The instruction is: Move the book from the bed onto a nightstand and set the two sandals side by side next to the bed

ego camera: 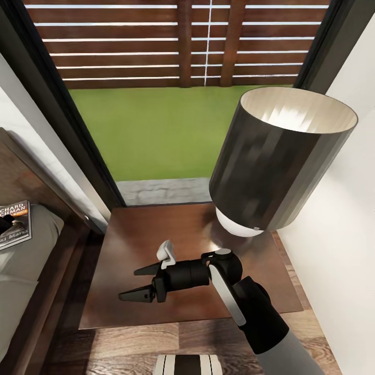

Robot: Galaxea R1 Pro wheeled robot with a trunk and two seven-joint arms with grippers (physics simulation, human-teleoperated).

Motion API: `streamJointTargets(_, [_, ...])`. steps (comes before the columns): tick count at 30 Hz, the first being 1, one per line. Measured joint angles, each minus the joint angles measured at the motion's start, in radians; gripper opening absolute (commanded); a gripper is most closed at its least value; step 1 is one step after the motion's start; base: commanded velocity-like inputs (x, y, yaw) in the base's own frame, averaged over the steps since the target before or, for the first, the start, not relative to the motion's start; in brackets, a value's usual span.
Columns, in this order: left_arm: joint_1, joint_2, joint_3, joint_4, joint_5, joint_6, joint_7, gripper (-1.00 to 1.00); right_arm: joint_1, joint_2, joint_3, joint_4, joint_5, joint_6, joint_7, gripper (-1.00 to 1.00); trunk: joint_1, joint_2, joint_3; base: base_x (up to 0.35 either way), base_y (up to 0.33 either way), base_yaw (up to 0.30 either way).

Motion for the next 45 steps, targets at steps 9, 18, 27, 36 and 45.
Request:
streamJointTargets(9, [0.000, 0.000, 0.000, 0.000, -0.001, 0.000, 0.000, 1.00, 0.000, 0.000, 0.000, 0.000, 0.000, 0.000, 0.000, 1.00, 0.000, 0.000, 0.000, 0.000, 0.000, 0.000])
streamJointTargets(18, [0.000, 0.000, -0.002, 0.005, 0.004, 0.000, -0.001, 1.00, 0.000, 0.000, 0.000, 0.000, 0.000, 0.000, 0.000, 1.00, 0.000, 0.000, 0.003, 0.000, 0.000, 0.000])
streamJointTargets(27, [0.000, 0.000, -0.001, 0.006, 0.004, -0.001, -0.001, 1.00, 0.000, 0.000, 0.000, 0.000, 0.000, 0.000, 0.000, 1.00, 0.000, 0.000, 0.004, 0.000, 0.000, 0.000])
streamJointTargets(36, [0.000, 0.000, -0.001, 0.008, 0.008, -0.003, -0.002, 1.00, 0.000, 0.000, 0.001, 0.000, 0.000, 0.000, 0.000, 1.00, 0.000, 0.000, 0.004, 0.000, 0.000, 0.000])
streamJointTargets(45, [0.000, 0.000, -0.001, 0.007, 0.012, -0.004, -0.004, 1.00, 0.000, 0.000, 0.001, 0.000, 0.000, 0.000, 0.000, 1.00, 0.001, 0.000, 0.004, -0.097, 0.000, 0.000])
